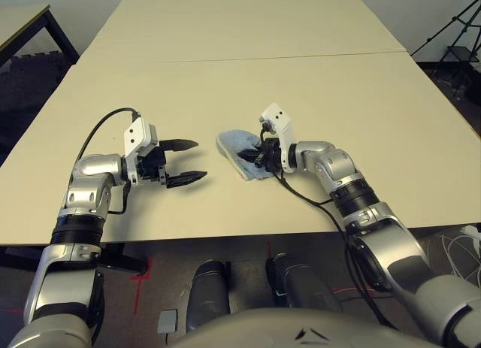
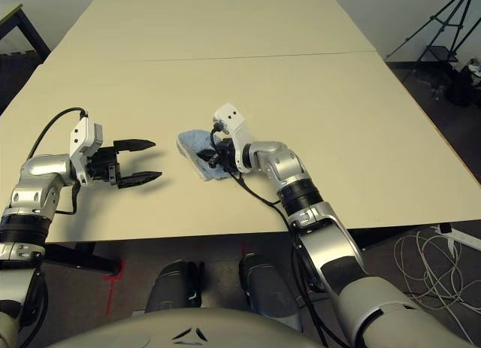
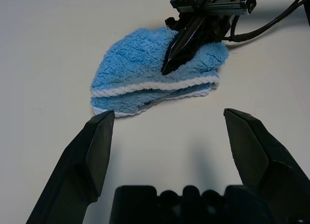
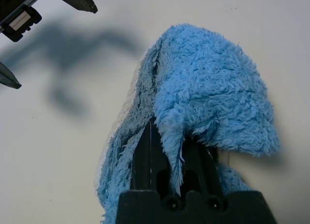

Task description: Wipe the water off the table with a rag.

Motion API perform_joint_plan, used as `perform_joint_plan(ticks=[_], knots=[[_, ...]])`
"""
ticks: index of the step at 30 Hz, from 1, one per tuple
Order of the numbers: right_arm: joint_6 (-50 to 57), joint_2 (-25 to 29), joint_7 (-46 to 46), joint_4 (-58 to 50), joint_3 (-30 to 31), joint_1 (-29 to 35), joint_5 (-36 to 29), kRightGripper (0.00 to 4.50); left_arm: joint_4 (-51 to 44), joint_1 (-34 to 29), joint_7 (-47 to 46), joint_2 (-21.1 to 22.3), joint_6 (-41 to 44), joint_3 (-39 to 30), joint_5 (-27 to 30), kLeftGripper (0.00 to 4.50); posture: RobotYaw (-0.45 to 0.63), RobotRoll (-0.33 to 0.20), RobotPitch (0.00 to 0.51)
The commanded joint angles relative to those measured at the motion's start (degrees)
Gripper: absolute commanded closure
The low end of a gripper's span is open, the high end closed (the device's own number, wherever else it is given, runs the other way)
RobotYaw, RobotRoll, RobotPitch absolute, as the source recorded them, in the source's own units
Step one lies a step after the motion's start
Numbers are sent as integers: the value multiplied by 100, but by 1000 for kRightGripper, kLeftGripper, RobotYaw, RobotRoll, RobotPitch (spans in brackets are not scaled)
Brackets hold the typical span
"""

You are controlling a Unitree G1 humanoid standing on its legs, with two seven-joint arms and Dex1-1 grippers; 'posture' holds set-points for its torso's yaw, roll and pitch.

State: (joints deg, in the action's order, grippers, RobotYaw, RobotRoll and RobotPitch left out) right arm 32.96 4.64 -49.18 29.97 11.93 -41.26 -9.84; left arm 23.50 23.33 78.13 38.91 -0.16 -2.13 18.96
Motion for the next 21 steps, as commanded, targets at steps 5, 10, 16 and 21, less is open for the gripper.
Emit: perform_joint_plan(ticks=[5,10,16,21], knots=[[-138,793,-12,674,-259,-182,144,4486,98,81,28,-31,-3,47,-26,0,-114,0,91],[-410,1502,-25,1127,-439,-375,175,4486,209,176,47,-67,-37,70,-38,0,-127,0,90],[-598,2159,-48,1401,-628,-442,181,4486,262,267,54,-115,-19,79,-17,0,-135,0,92],[140,2457,-413,927,-1342,-529,-596,4486,348,329,74,-128,-39,92,-30,0,-141,0,93]])
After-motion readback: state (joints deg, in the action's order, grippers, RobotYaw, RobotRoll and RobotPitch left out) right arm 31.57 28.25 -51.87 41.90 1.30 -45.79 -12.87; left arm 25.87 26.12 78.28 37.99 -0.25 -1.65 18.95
